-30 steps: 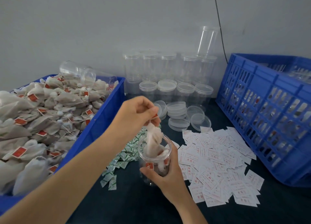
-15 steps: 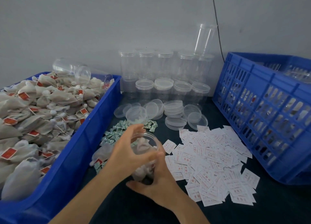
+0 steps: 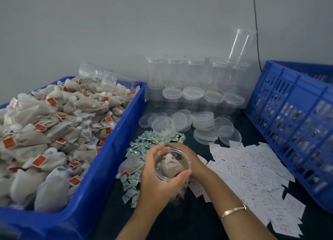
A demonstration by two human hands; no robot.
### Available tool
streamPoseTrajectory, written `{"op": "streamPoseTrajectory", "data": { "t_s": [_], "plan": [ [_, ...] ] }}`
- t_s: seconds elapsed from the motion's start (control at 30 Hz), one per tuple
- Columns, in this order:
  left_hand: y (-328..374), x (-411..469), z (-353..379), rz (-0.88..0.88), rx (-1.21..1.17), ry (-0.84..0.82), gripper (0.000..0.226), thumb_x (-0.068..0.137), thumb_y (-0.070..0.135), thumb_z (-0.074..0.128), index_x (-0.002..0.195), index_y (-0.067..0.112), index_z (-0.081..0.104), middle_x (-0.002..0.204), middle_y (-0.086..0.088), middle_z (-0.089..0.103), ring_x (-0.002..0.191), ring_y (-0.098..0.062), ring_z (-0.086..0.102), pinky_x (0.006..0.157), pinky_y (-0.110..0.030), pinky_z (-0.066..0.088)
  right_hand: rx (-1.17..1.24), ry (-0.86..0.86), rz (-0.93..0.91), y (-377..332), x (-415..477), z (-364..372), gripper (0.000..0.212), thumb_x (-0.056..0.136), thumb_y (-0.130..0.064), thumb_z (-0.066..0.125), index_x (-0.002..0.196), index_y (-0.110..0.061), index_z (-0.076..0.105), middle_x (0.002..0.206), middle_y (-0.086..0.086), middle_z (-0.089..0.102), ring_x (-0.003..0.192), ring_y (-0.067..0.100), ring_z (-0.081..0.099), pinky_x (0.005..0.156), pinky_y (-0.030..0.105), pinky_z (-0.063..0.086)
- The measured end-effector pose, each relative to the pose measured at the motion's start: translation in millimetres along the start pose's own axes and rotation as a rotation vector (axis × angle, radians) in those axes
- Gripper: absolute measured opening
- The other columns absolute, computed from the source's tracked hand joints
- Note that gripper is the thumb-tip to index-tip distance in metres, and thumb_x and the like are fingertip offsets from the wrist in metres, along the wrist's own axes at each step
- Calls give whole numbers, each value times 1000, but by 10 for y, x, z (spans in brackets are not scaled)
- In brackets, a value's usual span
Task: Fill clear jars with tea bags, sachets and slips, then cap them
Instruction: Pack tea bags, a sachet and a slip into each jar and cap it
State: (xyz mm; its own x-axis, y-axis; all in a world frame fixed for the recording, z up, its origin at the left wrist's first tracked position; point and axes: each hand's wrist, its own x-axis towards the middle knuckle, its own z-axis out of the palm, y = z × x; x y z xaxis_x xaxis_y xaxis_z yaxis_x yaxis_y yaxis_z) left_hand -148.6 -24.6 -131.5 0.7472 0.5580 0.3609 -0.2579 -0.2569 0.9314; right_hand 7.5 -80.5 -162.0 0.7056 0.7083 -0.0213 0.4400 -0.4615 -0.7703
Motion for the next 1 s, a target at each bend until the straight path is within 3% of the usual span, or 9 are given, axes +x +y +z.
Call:
{"op": "streamPoseTrajectory", "data": {
  "t_s": [0.03, 0.1, 0.17, 0.23, 0.37, 0.47, 0.63, 0.87, 1.0],
  "plan": [
    [-8, 3, -2, -3, -4, 2, 77, 56, 39, 82, 123, 19, 50, 109, 16, 64, 104, -7, 64, 87, -17, 50, -69, -30, 28, -7, 57, 31, 35, 93, -33, 59, 125, -48, 62, 126, -8, 63, 116, 20, 56, 101, 38, 43],
    [-18, 6, -1, -14, -10, 6, 77, 56, 39, 82, 123, 18, 50, 108, 15, 65, 102, -8, 65, 86, -21, 52, -250, -43, 31, 24, 151, 51, 36, 88, -38, 53, 85, -74, 56, 83, -26, 64, 85, 12, 56, 79, 31, 39],
    [-27, 4, 12, -18, -11, 13, 78, 56, 38, 83, 124, 19, 50, 107, 14, 65, 101, -9, 66, 86, -23, 53, -352, 3, -16, 46, 196, 41, 37, 83, -35, 56, 60, -64, 52, 61, -29, 56, 55, -2, 40, 57, 23, 33],
    [-33, 0, 22, -17, -9, 25, 77, 56, 39, 83, 123, 19, 51, 107, 13, 65, 101, -10, 65, 85, -22, 53, -420, 54, -31, 32, 163, 18, 30, 85, -36, 61, 57, -43, 53, 59, -15, 53, 48, -2, 39, 47, 19, 27],
    [-33, -5, 24, -12, -11, 37, 75, 57, 39, 82, 122, 21, 51, 108, 15, 64, 101, -8, 65, 84, -16, 50, -245, 120, -44, -4, 21, -81, 10, 84, -36, 65, 83, -26, 64, 79, -12, 63, 72, 7, 59, 60, 30, 47],
    [-39, -5, 24, -11, -15, 33, 74, 57, 39, 81, 122, 22, 51, 108, 11, 64, 103, -11, 64, 87, -22, 52, -199, 164, -63, -73, -30, -164, 10, 87, -15, 69, 95, -21, 68, 89, -7, 70, 82, 15, 65, 77, 40, 55],
    [-27, -11, 27, -18, -22, 21, 75, 57, 42, 80, 123, 22, 51, 111, 11, 63, 106, -7, 62, 86, -15, 49, -65, 259, -106, -232, 10, -226, 16, 90, -12, 72, 106, -14, 69, 97, -9, 69, 96, 13, 66, 89, 34, 53],
    [-25, -11, 20, -8, 2, 10, 74, 59, 45, 79, 124, 22, 50, 115, 13, 61, 112, -5, 58, 92, -12, 44, 87, 336, -170, -520, -35, -317, 15, 88, -8, 74, 101, -14, 69, 91, -5, 70, 88, 10, 66, 76, 12, 47],
    [-30, -16, 21, -11, 5, 13, 74, 59, 48, 79, 123, 26, 49, 116, 16, 60, 115, -3, 56, 95, -12, 42, 332, 363, -286, -770, -293, -484, 17, 86, -4, 75, 91, -19, 69, 88, -3, 74, 82, 9, 71, 74, 15, 54]
  ]
}}
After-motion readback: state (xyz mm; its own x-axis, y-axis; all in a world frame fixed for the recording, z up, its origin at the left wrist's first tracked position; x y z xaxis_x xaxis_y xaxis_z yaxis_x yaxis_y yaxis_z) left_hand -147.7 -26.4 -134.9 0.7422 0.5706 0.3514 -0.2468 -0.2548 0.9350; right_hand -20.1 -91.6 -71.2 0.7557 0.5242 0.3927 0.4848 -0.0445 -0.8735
